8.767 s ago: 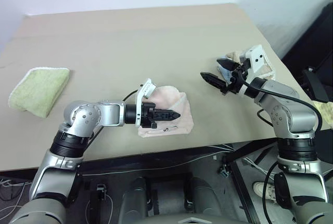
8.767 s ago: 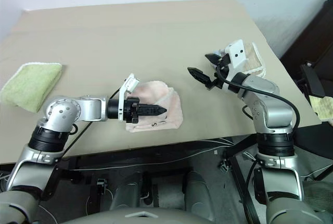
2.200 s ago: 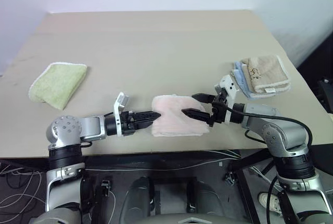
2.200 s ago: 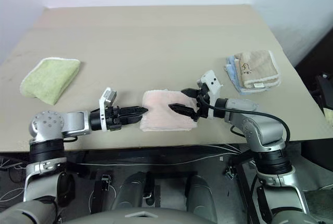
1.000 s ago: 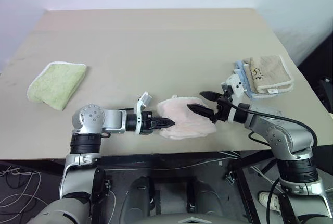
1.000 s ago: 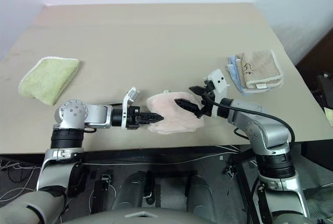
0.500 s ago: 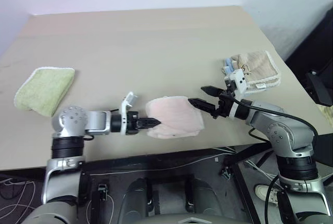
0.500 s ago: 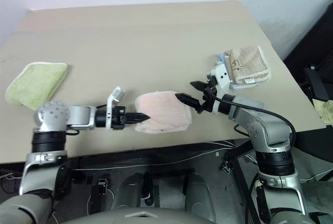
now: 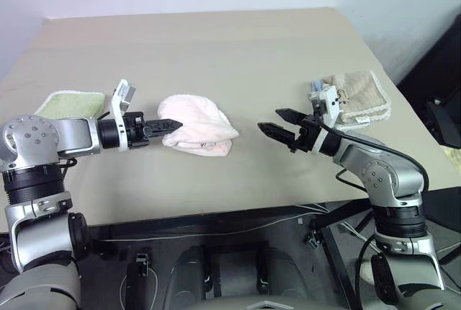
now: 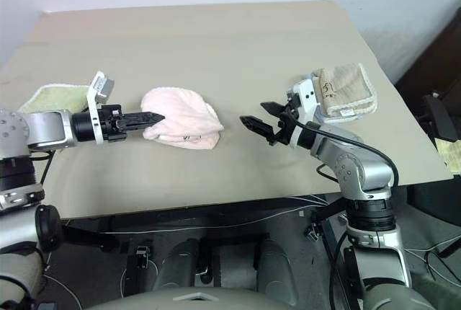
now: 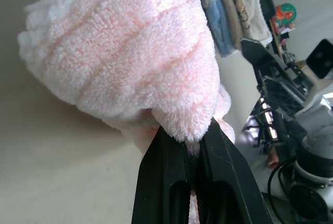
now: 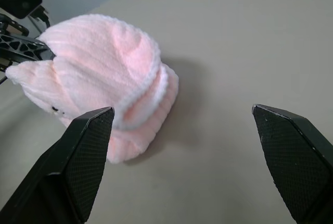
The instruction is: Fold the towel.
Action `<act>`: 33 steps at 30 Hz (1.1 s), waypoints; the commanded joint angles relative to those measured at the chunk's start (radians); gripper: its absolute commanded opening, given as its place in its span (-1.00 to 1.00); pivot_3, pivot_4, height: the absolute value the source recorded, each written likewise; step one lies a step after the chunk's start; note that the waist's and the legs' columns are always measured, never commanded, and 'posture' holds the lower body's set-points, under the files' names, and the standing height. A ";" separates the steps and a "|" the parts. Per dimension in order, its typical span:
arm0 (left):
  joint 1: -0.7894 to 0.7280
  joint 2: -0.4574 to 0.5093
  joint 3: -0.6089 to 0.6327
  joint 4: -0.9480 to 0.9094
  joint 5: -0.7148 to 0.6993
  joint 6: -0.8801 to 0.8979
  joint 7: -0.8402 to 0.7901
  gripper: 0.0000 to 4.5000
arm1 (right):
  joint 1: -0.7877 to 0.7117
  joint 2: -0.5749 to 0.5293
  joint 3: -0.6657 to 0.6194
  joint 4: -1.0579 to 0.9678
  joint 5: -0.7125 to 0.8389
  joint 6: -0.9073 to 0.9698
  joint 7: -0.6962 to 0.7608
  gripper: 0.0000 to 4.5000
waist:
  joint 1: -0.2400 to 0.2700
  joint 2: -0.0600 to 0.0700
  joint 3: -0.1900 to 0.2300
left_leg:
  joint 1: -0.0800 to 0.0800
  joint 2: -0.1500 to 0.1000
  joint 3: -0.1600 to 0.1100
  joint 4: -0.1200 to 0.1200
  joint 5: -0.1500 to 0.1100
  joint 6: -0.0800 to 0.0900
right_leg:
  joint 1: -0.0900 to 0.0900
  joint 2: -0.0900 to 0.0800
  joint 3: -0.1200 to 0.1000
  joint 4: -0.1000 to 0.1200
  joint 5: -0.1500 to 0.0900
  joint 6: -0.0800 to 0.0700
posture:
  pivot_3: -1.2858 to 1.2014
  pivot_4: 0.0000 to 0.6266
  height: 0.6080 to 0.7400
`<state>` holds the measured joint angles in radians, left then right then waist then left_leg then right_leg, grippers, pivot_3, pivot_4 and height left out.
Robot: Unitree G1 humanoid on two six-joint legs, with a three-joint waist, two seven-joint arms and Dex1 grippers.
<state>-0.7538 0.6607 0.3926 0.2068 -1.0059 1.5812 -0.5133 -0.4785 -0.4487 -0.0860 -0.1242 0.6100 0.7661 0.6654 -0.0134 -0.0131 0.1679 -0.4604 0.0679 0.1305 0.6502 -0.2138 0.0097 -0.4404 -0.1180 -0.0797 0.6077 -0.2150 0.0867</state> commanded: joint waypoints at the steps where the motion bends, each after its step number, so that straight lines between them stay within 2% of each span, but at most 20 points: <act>1: -0.072 0.023 0.086 0.031 0.019 -0.047 0.025 -0.99 | -0.031 0.009 -0.005 0.004 0.000 -0.028 0.007 1.00 | 0.000 -0.001 0.001 | 0.000 0.000 0.000 0.000 0.000 0.000 | -0.001 0.000 0.000 0.003 -0.001 0.001 | 0.03 -0.52 1.00; 7: -0.166 0.072 0.140 0.163 0.113 -0.169 0.093 -0.99 | -0.042 0.013 0.004 0.026 -0.007 -0.031 0.014 1.00 | -0.002 -0.001 0.001 | 0.001 0.000 -0.001 0.000 0.002 -0.003 | -0.002 0.000 0.000 0.007 -0.002 0.003 | 0.03 -0.52 1.00; 17: -0.289 0.290 0.152 0.539 0.322 -0.563 0.079 -0.99 | -0.076 0.026 0.048 0.083 -0.037 -0.052 0.046 1.00 | -0.003 -0.002 0.002 | 0.001 0.000 -0.001 -0.001 0.002 -0.004 | -0.003 0.000 0.000 0.007 -0.002 0.004 | 0.03 -0.52 1.00; 24: -0.248 0.371 0.192 0.722 0.392 -0.759 0.053 -0.99 | -0.102 0.029 0.078 0.111 -0.056 -0.055 0.082 1.00 | -0.001 -0.003 0.002 | 0.001 0.000 0.000 -0.001 0.002 -0.004 | -0.003 0.000 0.000 0.007 -0.002 0.004 | 0.03 -0.52 1.00; 29: -0.136 0.370 0.244 0.695 0.370 -0.737 0.065 -0.99 | -0.114 0.021 0.088 0.122 -0.064 -0.051 0.105 1.00 | -0.003 -0.004 0.002 | 0.001 0.000 0.000 -0.001 0.002 -0.004 | -0.003 0.000 0.000 0.008 -0.002 0.004 | 0.03 -0.52 1.00; 33: 0.023 0.311 0.409 0.462 0.265 -0.595 0.174 -0.99 | -0.118 0.018 0.101 0.125 -0.077 -0.054 0.123 1.00 | -0.005 -0.005 0.002 | 0.000 0.001 0.000 -0.001 0.002 -0.004 | -0.003 0.000 0.000 0.008 -0.002 0.004 | 0.03 -0.52 1.00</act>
<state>-0.7399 0.9653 0.7312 0.7665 -0.6914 0.9460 -0.3795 -0.5729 -0.4234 0.0239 0.0151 0.5312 0.7295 0.7757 -0.0181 -0.0177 0.1702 -0.4599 0.0685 0.1300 0.6491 -0.2119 0.0062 -0.4435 -0.1184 -0.0800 0.6152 -0.2169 0.0907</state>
